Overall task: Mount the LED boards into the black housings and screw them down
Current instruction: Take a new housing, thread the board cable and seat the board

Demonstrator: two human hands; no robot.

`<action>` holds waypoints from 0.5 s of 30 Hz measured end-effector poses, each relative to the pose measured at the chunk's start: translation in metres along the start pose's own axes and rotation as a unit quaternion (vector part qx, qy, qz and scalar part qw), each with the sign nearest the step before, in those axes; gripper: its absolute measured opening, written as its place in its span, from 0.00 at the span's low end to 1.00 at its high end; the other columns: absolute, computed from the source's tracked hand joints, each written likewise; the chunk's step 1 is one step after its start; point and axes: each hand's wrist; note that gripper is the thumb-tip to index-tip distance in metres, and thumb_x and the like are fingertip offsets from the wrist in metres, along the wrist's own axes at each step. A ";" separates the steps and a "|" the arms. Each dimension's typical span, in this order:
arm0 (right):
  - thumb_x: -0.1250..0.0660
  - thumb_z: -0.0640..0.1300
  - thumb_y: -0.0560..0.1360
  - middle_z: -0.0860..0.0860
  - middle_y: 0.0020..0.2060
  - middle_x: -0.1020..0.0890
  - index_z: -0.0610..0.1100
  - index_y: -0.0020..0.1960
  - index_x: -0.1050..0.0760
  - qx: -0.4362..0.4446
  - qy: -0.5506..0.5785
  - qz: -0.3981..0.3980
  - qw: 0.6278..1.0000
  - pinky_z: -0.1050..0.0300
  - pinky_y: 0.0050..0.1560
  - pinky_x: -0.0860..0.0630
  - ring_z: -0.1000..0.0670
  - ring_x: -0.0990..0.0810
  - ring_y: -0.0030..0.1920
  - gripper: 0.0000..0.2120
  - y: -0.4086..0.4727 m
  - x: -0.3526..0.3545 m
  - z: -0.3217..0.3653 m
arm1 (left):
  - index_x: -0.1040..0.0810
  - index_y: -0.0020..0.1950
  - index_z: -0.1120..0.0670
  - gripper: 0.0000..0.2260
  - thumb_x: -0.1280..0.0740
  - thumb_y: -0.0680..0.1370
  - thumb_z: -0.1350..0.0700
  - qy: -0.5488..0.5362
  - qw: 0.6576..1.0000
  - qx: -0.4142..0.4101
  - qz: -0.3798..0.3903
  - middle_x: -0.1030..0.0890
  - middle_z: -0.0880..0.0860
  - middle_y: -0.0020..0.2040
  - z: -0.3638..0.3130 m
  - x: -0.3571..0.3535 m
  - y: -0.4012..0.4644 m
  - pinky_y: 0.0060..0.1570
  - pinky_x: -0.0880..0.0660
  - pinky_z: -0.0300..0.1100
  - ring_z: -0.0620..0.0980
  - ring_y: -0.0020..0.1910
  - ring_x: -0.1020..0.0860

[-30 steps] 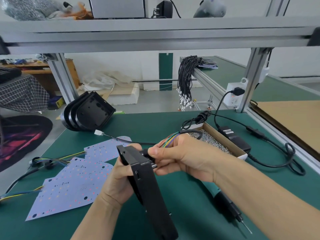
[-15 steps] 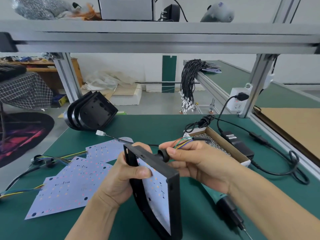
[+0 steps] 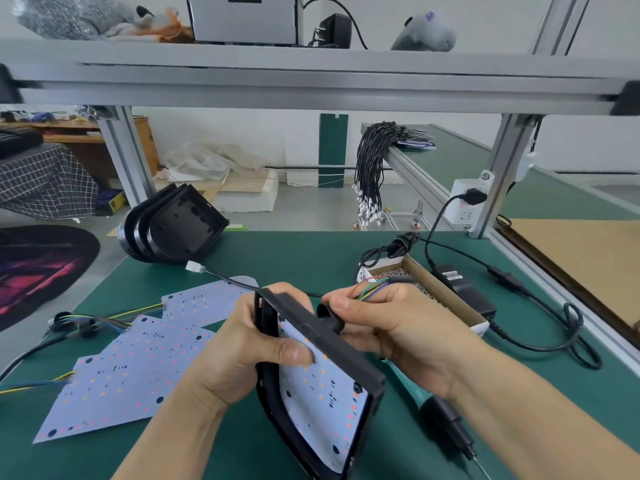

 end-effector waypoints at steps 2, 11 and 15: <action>0.29 0.43 0.64 0.43 0.39 0.16 0.37 0.44 0.18 -0.005 0.003 0.012 1.000 0.62 0.38 0.21 0.50 0.16 0.37 0.12 -0.001 0.002 0.001 | 0.20 0.35 0.53 0.12 0.26 0.55 0.63 0.000 1.000 0.000 -0.001 0.23 0.50 0.29 -0.001 0.000 0.000 0.31 0.28 0.33 0.46 0.28 0.25; 0.30 0.40 0.65 0.45 0.38 0.15 0.38 0.45 0.16 -0.003 -0.012 0.049 0.999 0.64 0.38 0.21 0.53 0.16 0.38 0.10 -0.002 0.010 0.008 | 0.20 0.34 0.52 0.11 0.27 0.56 0.64 -0.012 1.000 0.007 -0.002 0.23 0.48 0.28 -0.001 -0.002 0.000 0.31 0.29 0.32 0.45 0.27 0.25; 0.30 0.42 0.65 0.45 0.41 0.15 0.39 0.46 0.17 0.008 -0.038 0.035 0.999 0.64 0.38 0.22 0.52 0.16 0.39 0.12 -0.003 0.005 0.005 | 0.20 0.34 0.53 0.11 0.27 0.56 0.65 -0.031 0.999 0.007 -0.008 0.22 0.50 0.29 0.000 -0.003 0.000 0.32 0.28 0.33 0.47 0.28 0.24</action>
Point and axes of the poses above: each hand's wrist, its own y-axis towards the middle knuckle, its own x-axis out of the back of the hand, z = x × y
